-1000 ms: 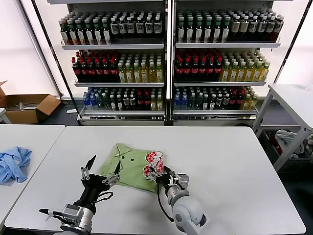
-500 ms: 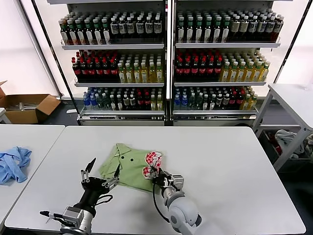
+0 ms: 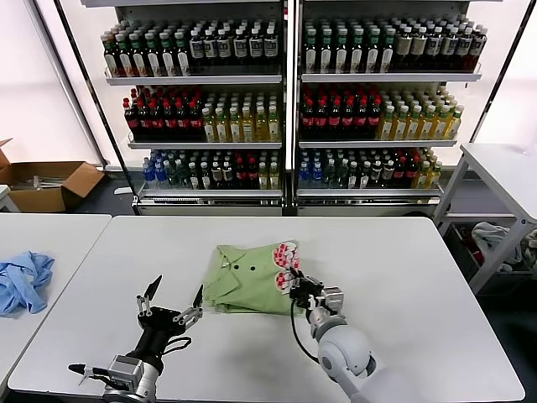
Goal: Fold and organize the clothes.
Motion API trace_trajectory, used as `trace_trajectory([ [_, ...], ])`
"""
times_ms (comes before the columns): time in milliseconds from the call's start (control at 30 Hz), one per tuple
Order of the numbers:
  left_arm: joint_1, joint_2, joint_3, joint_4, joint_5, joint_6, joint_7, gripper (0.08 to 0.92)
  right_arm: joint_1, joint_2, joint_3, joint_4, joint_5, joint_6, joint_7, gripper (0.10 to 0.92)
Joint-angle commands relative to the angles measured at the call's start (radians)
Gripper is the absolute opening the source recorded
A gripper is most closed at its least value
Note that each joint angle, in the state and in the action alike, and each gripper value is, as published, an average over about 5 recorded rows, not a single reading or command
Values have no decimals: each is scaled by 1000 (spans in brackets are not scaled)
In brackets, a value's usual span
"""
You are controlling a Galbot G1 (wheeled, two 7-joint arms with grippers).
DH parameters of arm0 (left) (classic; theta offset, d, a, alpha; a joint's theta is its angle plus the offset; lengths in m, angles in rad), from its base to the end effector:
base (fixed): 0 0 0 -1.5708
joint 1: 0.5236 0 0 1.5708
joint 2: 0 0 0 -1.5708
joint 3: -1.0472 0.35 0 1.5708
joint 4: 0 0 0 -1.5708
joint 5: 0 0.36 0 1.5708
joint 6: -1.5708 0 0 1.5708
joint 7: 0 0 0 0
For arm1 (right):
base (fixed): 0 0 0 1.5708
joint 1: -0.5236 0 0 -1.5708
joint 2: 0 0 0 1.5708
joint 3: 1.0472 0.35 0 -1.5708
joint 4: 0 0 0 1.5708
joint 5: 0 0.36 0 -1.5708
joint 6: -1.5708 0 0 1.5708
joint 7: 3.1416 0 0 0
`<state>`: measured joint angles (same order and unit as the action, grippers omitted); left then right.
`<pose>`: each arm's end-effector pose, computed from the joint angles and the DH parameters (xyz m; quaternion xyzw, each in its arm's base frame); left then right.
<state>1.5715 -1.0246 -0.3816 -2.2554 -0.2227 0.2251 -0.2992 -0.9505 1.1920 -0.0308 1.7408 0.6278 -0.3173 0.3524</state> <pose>0.1764 0.0298 -0.2465 -0.0575 -0.9906 -0.1086 0.0598 0.3329 0.0666 -0.3070 0.1328 -0.9740 -0.0518 0.1758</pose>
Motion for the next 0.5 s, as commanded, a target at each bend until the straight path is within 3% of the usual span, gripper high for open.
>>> trace_trajectory([
  [33, 2, -2, 2, 2, 2, 3, -12, 823, 13, -90, 114, -29, -61, 3, -81, 114],
  [200, 3, -3, 3, -3, 1, 10, -23, 823, 4, -103, 112, 5, -152, -47, -112, 140],
  [500, 7, 16, -22, -32, -26, 23, -45, 823, -173, -179, 310, 178, -224, -25, 36, 388],
])
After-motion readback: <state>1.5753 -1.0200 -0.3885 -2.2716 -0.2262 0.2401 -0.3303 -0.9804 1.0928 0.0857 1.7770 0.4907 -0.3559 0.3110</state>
